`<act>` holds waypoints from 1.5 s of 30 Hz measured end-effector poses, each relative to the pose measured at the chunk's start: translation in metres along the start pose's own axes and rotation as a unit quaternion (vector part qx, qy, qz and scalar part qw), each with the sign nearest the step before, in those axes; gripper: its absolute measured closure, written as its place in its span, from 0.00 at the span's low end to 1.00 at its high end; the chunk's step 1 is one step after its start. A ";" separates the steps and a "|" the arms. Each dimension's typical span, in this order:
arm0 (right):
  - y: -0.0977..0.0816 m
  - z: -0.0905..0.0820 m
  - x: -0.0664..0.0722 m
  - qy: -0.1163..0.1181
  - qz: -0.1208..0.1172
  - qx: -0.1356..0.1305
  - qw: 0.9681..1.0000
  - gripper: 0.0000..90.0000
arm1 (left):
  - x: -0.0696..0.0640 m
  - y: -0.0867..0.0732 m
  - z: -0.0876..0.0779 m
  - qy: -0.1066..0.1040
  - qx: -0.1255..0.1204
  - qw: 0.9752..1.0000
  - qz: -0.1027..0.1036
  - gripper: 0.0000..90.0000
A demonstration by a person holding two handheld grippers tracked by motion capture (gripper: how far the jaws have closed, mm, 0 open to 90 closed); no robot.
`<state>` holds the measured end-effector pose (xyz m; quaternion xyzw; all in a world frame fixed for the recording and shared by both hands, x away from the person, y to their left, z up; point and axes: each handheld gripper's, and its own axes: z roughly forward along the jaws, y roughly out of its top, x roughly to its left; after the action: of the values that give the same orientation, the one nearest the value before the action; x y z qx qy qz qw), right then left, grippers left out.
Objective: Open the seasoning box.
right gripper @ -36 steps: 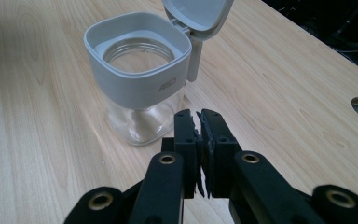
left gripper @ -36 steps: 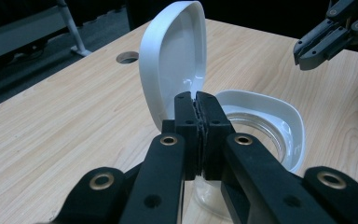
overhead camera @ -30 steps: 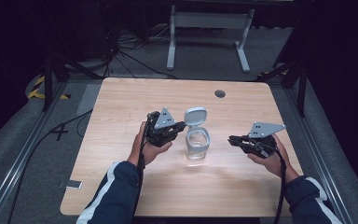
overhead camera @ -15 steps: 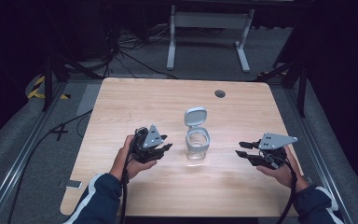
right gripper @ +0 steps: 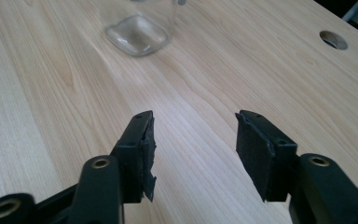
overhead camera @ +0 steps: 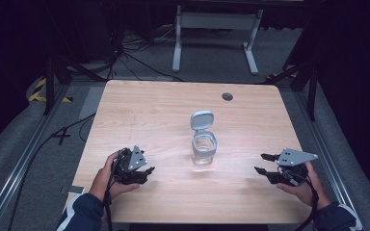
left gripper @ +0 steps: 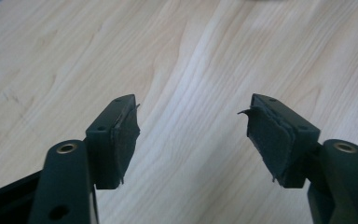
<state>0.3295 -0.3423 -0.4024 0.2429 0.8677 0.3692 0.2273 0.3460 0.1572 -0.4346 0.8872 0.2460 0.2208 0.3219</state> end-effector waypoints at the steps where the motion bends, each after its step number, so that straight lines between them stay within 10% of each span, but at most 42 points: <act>1: -0.002 -0.001 -0.001 -0.005 -0.001 0.001 1.000 0.51 | 0.001 -0.004 -0.001 0.002 0.002 1.000 -0.001 0.36; 27: -0.085 -0.026 -0.007 -0.041 0.101 0.031 0.994 0.40 | 0.016 -0.070 -0.018 -0.016 0.020 0.998 -0.060 0.27; 38: -0.108 -0.025 -0.007 -0.045 0.145 0.026 0.988 0.34 | 0.025 -0.092 -0.013 -0.039 -0.009 0.990 -0.136 0.19; 45: -0.110 -0.027 -0.006 -0.045 0.147 0.027 0.988 0.32 | 0.025 -0.092 -0.014 -0.037 -0.005 0.989 -0.140 0.18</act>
<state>0.2901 -0.4273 -0.4668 0.3900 0.8214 0.3635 0.2025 0.3306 0.2396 -0.4820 0.8500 0.3545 0.1420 0.3628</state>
